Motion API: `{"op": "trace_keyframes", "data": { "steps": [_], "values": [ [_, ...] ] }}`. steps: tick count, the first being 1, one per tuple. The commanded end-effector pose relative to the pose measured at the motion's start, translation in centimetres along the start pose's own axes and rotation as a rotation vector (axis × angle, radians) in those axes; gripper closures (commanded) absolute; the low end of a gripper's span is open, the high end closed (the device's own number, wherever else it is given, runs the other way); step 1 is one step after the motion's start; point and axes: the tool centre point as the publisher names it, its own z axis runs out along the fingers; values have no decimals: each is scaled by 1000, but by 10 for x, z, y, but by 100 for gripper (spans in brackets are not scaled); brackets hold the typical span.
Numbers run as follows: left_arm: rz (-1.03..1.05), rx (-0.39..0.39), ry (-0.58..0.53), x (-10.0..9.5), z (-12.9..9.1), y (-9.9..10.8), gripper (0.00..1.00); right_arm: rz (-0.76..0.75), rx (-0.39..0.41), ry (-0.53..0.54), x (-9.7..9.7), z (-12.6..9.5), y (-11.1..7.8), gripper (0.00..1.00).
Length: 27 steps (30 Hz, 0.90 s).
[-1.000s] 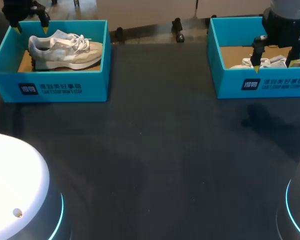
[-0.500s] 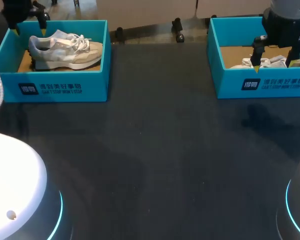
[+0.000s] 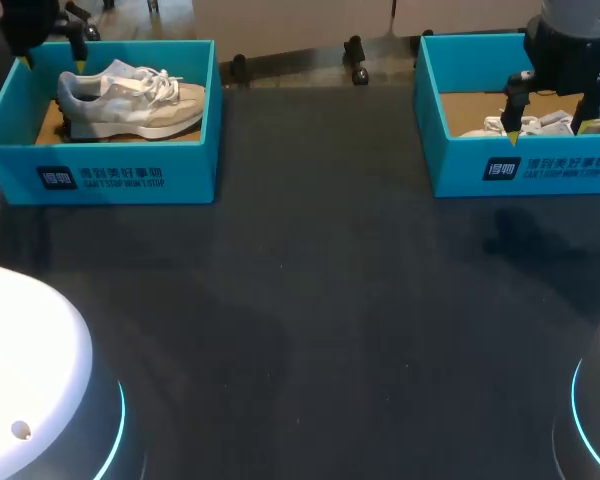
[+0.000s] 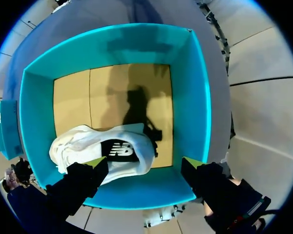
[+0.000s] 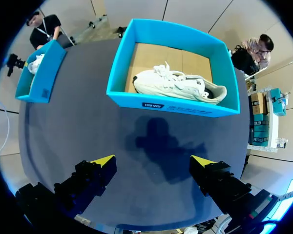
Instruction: Take the shoe out of the shoebox, open the shoe tongue, remove and reinsert the insole, then place the shoe into the shoebox
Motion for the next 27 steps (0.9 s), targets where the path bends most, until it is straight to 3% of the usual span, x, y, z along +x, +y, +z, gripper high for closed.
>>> {"op": "trace_keyframes", "data": {
  "steps": [1, 8, 9, 10, 13, 17, 24, 27],
  "values": [
    [4, 22, -7, 6, 11, 11, 0, 0, -2, 2, 0, 1, -1, 0],
    [20, 39, -13, 6, 32, 12, 0, 0, -2, 2, 0, 1, -1, 0],
    [24, 40, -14, 6, 34, 11, 14, 0, -2, 2, 0, 1, -1, 0],
    [32, 47, -13, 5, 38, 11, 21, 0, -2, 2, 0, 1, -1, 0],
    [32, 53, -12, 4, 45, 12, 15, 0, -2, 2, 0, 1, -1, 0],
    [30, 65, -25, 4, 50, 14, 15, 0, -2, 2, 0, 1, -1, 0],
    [52, 77, -25, 3, 64, 14, 20, 0, -2, 2, 0, 1, -1, 0],
    [54, 84, -22, 3, 72, 12, 29, 0, -2, 2, 0, 1, -1, 0]
  ]
}}
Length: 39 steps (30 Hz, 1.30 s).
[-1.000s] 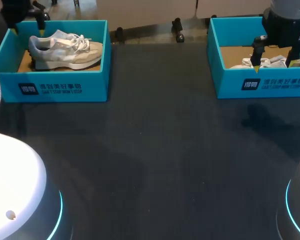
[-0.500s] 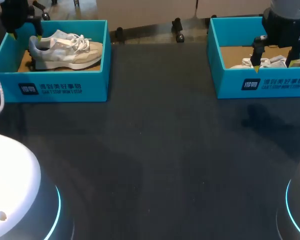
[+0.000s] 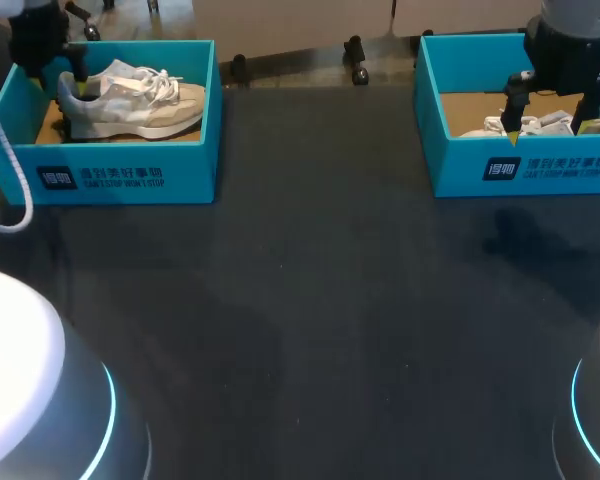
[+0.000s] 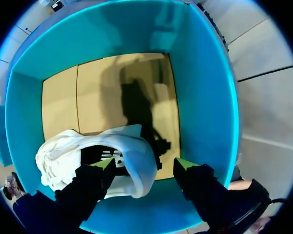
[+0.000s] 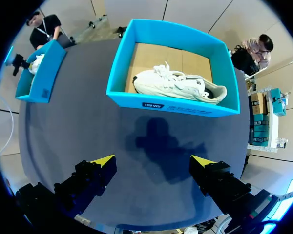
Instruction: Take the shoe out of the shoebox, open the shoe tongue, remove and reinsert the insole, then place the shoe into the shoebox
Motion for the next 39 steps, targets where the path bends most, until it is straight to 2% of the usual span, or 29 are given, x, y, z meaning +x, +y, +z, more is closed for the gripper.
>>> {"op": "trace_keyframes", "data": {
  "steps": [1, 4, 10, 12, 14, 20, 21, 29, 30, 32, 34, 38, 39],
  "values": [
    [-2, 27, -1, 3, 15, 9, 32, 0, -2, 2, 0, 1, -1, 0],
    [-4, 38, 0, 3, 21, 8, 32, 0, -2, 2, 0, 1, -1, 0],
    [-7, 54, -8, 5, 29, 6, 41, 0, -2, 2, 0, 1, -1, 0],
    [-10, 62, -15, 6, 30, 6, 39, 0, -2, 2, 0, 1, -1, 0],
    [-13, 68, -14, 7, 34, 6, 44, 0, -2, 2, 0, 1, -1, 0],
    [-16, 84, -13, 9, 40, 6, 44, 0, -2, 2, 0, 1, -1, 0],
    [-14, 86, -13, 9, 42, 6, 51, 0, -2, 2, 0, 1, -1, 0],
    [-9, 111, -15, 8, 47, 7, 60, 0, -2, 2, 0, 1, -1, 0],
    [-8, 111, -15, 9, 47, 7, 66, 0, -2, 2, 0, 1, -1, 0],
    [-5, 112, -16, 9, 47, 7, 69, 0, -2, 2, 0, 1, -1, 0],
    [5, 116, -12, 9, 45, 6, 82, 0, -2, 2, 0, 1, -1, 0],
    [16, 121, -7, 9, 43, 4, 100, 0, -2, 2, 0, 1, -1, 0],
    [18, 122, -4, 10, 41, 4, 100, 0, -2, 2, 0, 1, -1, 0]
  ]
}}
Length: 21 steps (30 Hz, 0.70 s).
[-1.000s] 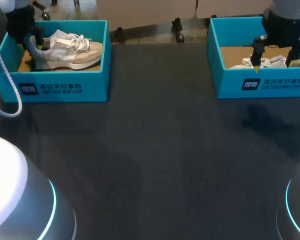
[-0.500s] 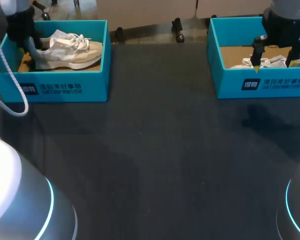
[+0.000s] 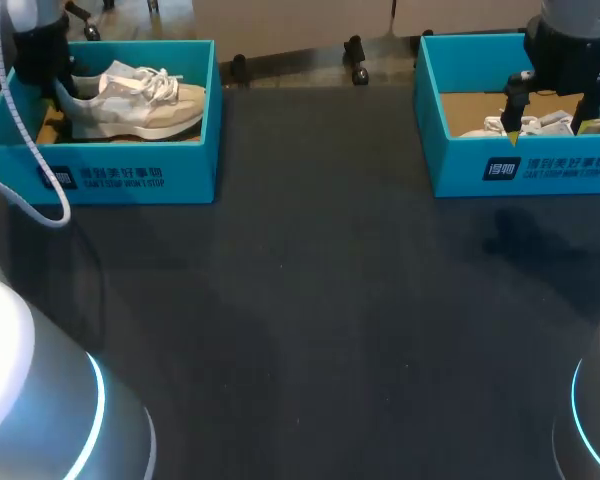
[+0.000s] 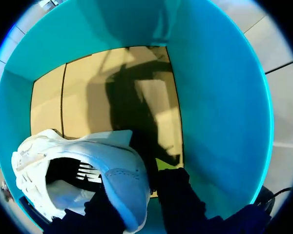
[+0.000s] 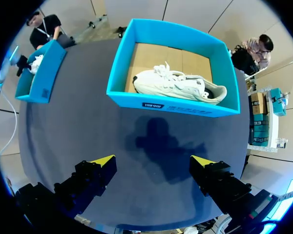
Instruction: Take the shoe out of the shoebox, open the shoe tongue, remove and reinsert the insole, then place the shoe into the shoebox
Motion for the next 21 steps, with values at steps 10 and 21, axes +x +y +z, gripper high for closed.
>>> {"op": "trace_keyframes", "data": {
  "steps": [10, 21],
  "values": [
    [27, 36, 6, 4, -40, -6, 100, 0, -2, 2, 0, 1, -1, 0],
    [-21, 1, -18, 13, -100, -18, 100, 0, -2, 2, 0, 1, -1, 0]
  ]
}}
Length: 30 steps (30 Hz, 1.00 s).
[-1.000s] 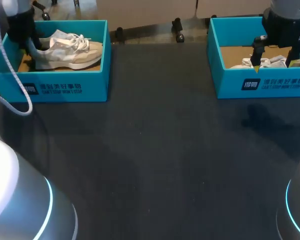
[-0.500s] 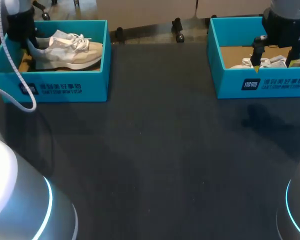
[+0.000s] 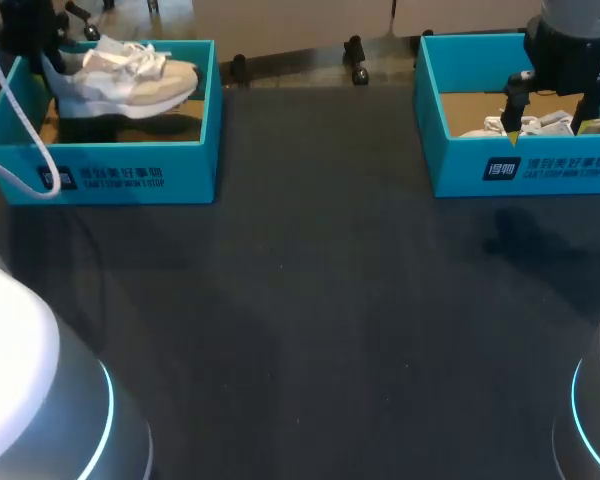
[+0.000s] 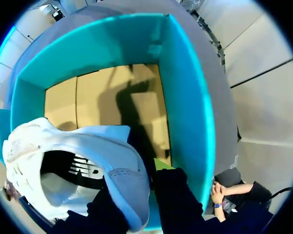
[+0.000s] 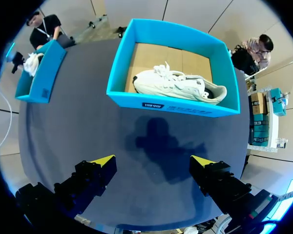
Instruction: Take the shoe out of the shoebox, open the shoe tongue, remove and reinsert the insole, then place the shoe into the shoebox
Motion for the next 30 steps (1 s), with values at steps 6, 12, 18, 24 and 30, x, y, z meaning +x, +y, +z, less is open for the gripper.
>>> {"op": "trace_keyframes", "data": {
  "steps": [6, 12, 18, 24, 30],
  "values": [
    [-20, -10, -26, 13, -67, -25, 100, 0, -2, 2, 0, 1, -1, 0],
    [-26, -48, -39, 22, -93, -32, 100, 0, -2, 2, 0, 1, -1, 0],
    [-52, -88, -84, 32, -120, -38, 100, 0, -2, 2, 0, 1, -1, 0],
    [-52, -88, -84, 32, -120, -38, 100, 0, -2, 2, 0, 1, -1, 0],
    [-52, -88, -84, 32, -120, -38, 100, 0, -2, 2, 0, 1, -1, 0]
  ]
}}
